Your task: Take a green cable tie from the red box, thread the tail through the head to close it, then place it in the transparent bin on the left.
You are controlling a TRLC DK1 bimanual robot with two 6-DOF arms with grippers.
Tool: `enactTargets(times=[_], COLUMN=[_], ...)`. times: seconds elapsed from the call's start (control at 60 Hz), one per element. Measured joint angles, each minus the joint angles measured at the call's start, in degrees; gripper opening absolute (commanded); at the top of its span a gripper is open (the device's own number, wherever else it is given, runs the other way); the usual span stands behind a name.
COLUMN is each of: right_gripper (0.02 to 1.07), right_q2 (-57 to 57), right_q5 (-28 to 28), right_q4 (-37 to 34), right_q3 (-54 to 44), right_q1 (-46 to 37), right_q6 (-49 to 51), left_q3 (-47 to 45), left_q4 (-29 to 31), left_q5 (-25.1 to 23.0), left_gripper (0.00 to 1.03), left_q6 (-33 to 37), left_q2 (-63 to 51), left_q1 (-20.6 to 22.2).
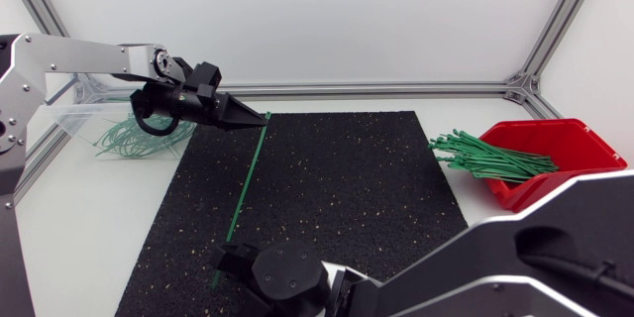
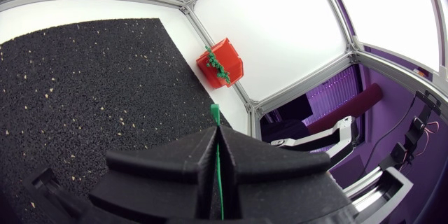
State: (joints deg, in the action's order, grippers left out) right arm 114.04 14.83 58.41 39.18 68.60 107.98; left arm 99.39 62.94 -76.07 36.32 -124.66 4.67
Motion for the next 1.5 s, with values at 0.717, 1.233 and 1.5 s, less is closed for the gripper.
enactTargets(times=[0.717, 1.233, 1.5], right_gripper=[0.12, 0.07, 0.09], right_q2=[0.2, 0.2, 0.2], right_q5=[0.7, 1.6, 1.8], right_q4=[-0.1, -1.0, -1.3], right_q3=[-1.4, -0.1, 1.6], right_q1=[2.6, 2.6, 2.6], right_q6=[-1.9, -6.5, -8.6], left_q3=[0.0, 0.0, 0.0], left_q4=[0.0, 0.0, 0.0], left_q5=[0.0, 0.0, 0.0], left_gripper=[0.03, 0.03, 0.03], left_q6=[0.2, 2.1, 3.0], left_q2=[0.0, 0.0, 0.0], left_q1=[0.0, 0.0, 0.5])
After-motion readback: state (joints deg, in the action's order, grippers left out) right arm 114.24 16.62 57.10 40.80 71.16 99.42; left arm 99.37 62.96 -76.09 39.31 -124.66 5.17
